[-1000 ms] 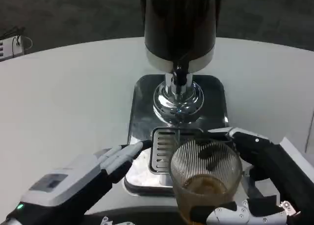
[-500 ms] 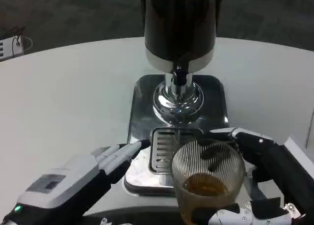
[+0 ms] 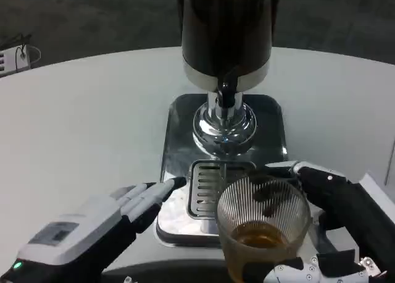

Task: Grasp the cup under the faucet to collect the drink, then remove the cup.

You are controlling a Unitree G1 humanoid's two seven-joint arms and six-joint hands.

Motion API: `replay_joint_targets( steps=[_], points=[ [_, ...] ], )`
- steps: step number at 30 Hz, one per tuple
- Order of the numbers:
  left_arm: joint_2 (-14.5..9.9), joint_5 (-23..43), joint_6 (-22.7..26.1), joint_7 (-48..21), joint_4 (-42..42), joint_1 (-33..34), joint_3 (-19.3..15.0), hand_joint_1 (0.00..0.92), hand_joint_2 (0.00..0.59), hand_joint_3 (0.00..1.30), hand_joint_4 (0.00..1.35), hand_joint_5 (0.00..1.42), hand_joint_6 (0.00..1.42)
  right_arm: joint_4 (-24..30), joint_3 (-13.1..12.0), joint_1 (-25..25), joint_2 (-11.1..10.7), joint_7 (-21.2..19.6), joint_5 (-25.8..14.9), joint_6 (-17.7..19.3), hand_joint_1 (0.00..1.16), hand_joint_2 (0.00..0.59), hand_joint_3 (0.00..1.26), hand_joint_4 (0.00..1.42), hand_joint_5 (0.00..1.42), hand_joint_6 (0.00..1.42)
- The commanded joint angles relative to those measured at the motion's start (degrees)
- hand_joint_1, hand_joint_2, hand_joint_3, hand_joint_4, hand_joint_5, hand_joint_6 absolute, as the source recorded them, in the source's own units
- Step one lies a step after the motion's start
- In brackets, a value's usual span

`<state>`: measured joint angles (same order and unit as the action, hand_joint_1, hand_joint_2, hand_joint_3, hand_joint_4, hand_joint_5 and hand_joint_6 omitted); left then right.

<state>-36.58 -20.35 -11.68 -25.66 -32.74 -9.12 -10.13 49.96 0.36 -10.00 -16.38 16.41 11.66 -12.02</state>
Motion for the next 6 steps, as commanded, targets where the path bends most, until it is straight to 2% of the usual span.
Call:
replay_joint_targets(
  steps=[1, 6],
  points=[
    [-0.2, 1.0, 0.5, -0.7, -0.9, -1.0, -0.4, 0.0, 0.069, 0.0, 0.0, 0.0, 0.0, 2.4, -0.6, -0.4, 0.0, 0.1, -1.5, 0.9, 0.96, 0.235, 1.07, 1.28, 1.34, 1.42],
    [-0.3, 1.2, 0.7, -0.8, -1.2, -1.0, -0.4, 0.0, 0.069, 0.0, 0.0, 0.0, 0.0, 2.9, -0.9, -1.0, -0.1, 0.1, -1.6, 0.8, 0.96, 0.235, 1.07, 1.28, 1.34, 1.42]
  ],
)
